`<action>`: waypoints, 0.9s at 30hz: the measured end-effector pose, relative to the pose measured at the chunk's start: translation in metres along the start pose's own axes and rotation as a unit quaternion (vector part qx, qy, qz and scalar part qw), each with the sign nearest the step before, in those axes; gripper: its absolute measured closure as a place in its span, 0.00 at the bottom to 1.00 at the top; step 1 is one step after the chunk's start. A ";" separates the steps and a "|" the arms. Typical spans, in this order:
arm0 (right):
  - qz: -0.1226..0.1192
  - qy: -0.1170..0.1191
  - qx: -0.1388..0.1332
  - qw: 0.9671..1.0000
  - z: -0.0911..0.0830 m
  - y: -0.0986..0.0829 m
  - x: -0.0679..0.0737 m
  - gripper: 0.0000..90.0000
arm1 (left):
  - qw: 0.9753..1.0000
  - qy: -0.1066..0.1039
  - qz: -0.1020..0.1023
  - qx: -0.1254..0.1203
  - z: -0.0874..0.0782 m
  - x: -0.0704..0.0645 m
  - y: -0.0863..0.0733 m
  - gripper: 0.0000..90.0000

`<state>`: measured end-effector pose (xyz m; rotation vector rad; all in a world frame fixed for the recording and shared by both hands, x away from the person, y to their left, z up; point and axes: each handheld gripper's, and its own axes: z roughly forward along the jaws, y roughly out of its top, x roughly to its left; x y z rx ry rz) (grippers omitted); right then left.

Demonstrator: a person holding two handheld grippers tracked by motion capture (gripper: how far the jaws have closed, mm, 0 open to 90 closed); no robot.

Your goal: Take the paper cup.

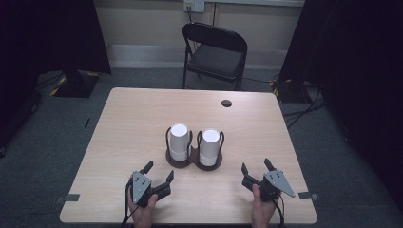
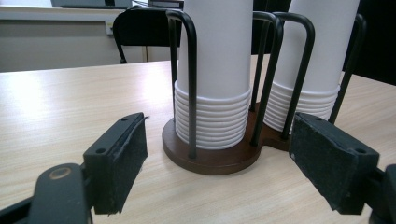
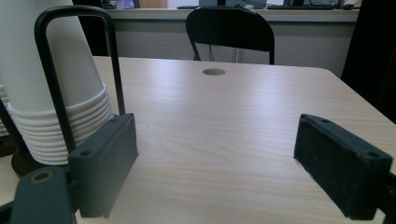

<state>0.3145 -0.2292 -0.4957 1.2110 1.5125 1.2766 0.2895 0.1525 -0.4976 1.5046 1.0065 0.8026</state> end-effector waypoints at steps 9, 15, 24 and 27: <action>0.016 0.018 0.005 1.000 0.002 0.000 0.003 0.14 | 1.000 -0.001 0.001 -0.004 -0.001 0.000 0.000 0.21; 0.002 0.026 0.011 1.000 0.004 0.001 0.015 0.14 | 1.000 -0.002 0.004 -0.008 -0.001 0.000 0.000 0.21; 0.019 0.089 0.021 0.996 0.005 0.003 0.031 0.15 | 1.000 -0.008 -0.001 -0.005 -0.001 0.001 0.000 0.22; 0.023 0.098 0.011 0.995 0.004 0.008 0.033 0.18 | 1.000 -0.007 0.000 -0.005 -0.001 0.001 0.000 0.22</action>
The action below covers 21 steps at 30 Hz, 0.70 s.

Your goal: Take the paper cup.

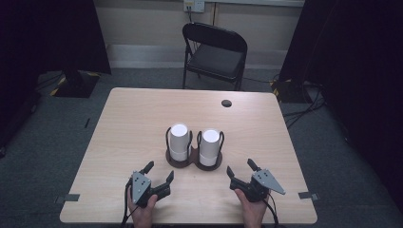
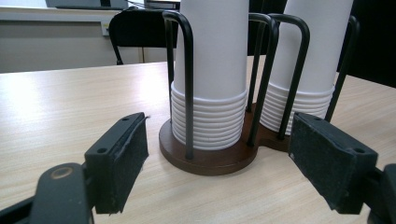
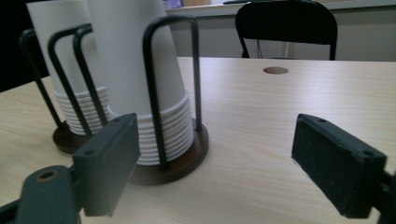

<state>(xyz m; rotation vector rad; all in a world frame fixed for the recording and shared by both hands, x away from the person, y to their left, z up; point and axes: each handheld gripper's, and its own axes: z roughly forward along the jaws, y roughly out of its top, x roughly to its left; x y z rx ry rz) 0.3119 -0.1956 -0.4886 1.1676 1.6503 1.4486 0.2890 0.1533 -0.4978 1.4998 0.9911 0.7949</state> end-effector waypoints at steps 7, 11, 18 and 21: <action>0.007 0.045 -0.005 0.999 0.002 0.015 0.008 0.25 | 1.000 0.000 -0.005 0.011 0.002 0.001 0.001 0.20; 0.007 0.054 0.004 0.999 0.004 0.023 0.011 0.24 | 1.000 -0.002 -0.003 0.010 0.002 0.001 0.001 0.20; 0.019 0.075 -0.005 0.997 0.008 0.034 0.016 0.28 | 1.000 -0.005 -0.003 0.004 0.001 0.001 0.000 0.20; 0.011 0.078 -0.009 0.997 0.011 0.040 0.018 0.28 | 1.000 -0.009 0.000 0.004 0.001 0.001 0.000 0.20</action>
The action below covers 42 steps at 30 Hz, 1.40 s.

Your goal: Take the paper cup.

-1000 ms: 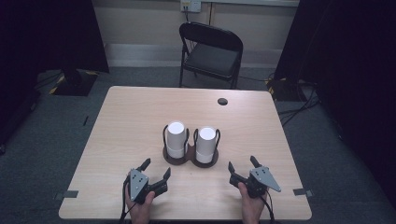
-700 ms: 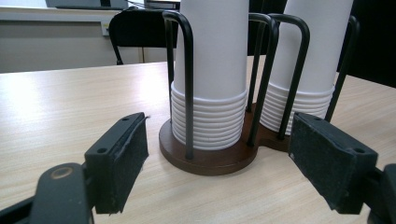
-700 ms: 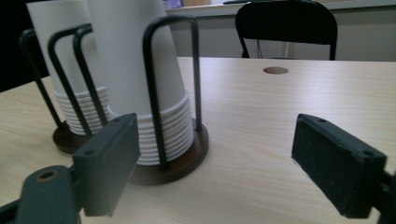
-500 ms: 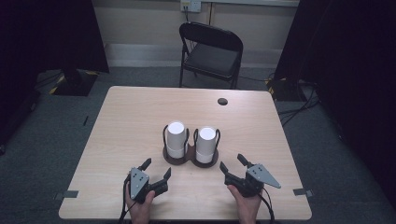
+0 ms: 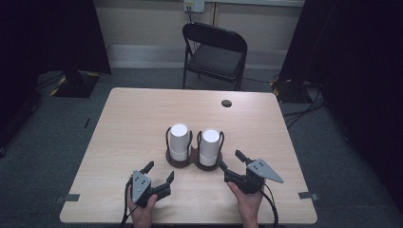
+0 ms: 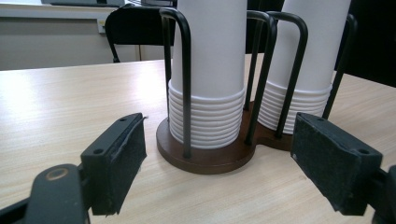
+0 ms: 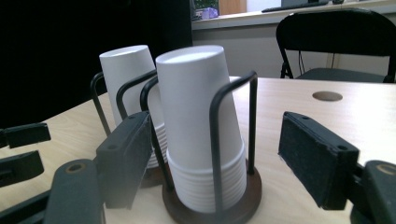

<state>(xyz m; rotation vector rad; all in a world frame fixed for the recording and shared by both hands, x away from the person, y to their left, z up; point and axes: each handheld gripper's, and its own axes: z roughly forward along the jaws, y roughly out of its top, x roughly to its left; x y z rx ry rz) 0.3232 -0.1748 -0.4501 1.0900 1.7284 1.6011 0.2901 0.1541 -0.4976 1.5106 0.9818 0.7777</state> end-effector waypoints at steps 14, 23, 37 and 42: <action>-0.028 0.041 0.004 0.999 0.027 0.029 0.011 0.30 | 1.000 -0.001 -0.001 -0.001 0.000 0.000 0.000 0.20; -0.037 0.051 0.010 0.998 0.045 0.046 0.012 0.30 | 1.000 0.000 0.001 -0.001 0.000 0.000 0.000 0.20; -0.049 0.047 0.030 0.997 0.077 0.048 0.009 0.27 | 1.000 0.002 0.003 -0.003 -0.001 0.000 0.000 0.20; -0.054 0.048 0.035 0.997 0.081 0.046 0.009 0.28 | 1.000 0.003 0.002 -0.003 -0.001 -0.001 0.000 0.20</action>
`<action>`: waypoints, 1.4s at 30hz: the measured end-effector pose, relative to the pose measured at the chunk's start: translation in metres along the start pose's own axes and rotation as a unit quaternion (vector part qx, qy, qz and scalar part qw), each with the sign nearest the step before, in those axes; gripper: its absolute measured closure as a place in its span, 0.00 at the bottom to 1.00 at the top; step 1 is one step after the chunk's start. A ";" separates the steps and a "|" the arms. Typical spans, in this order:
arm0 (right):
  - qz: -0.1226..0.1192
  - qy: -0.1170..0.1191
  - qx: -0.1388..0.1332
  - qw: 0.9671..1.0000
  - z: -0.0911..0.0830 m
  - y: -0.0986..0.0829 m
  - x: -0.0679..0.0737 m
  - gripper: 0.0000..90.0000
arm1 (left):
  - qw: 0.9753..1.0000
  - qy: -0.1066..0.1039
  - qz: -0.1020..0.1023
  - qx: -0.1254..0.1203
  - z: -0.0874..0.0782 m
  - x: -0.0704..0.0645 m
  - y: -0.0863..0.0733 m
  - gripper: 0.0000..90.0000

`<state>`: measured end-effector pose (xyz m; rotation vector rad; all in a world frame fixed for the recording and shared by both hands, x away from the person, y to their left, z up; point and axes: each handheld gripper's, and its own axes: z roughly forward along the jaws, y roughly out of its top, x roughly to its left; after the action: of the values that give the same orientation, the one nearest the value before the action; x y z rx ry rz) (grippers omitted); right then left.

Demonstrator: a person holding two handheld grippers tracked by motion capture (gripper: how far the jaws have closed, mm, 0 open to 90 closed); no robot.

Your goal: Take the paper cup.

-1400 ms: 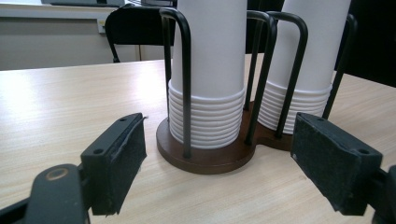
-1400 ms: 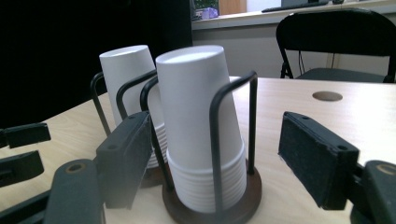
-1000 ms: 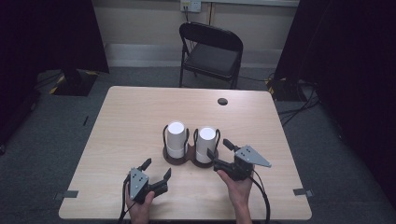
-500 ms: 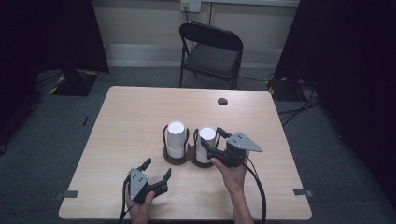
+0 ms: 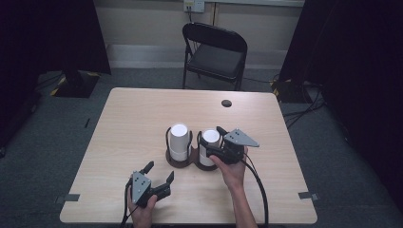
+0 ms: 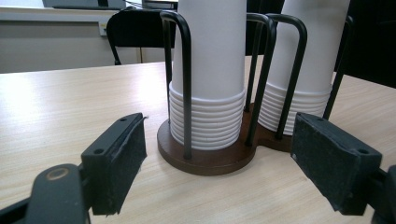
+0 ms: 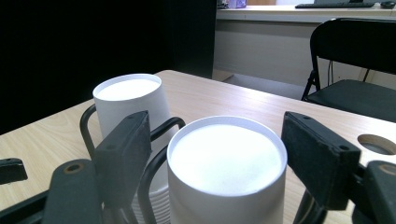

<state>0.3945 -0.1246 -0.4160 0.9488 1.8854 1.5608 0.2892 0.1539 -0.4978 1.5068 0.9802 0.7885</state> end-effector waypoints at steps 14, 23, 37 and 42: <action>-0.009 -0.011 0.023 1.000 0.011 -0.005 0.000 0.32 | 1.000 -0.006 -0.002 0.002 0.000 0.000 0.000 0.20; -0.013 -0.021 0.029 0.999 0.012 -0.005 0.001 0.38 | 1.000 -0.004 -0.001 0.003 0.000 0.000 0.000 0.20; -0.015 -0.025 0.014 0.999 0.009 0.008 0.003 0.38 | 1.000 -0.001 0.004 0.001 0.000 -0.001 0.000 0.26; -0.018 -0.024 0.008 1.000 0.006 0.016 0.004 0.38 | 1.000 -0.002 0.003 0.001 0.000 0.000 0.000 0.29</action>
<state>0.4002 -0.1164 -0.4013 0.9455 1.8751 1.4910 0.2893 0.1535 -0.4977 1.5140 0.9743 0.7874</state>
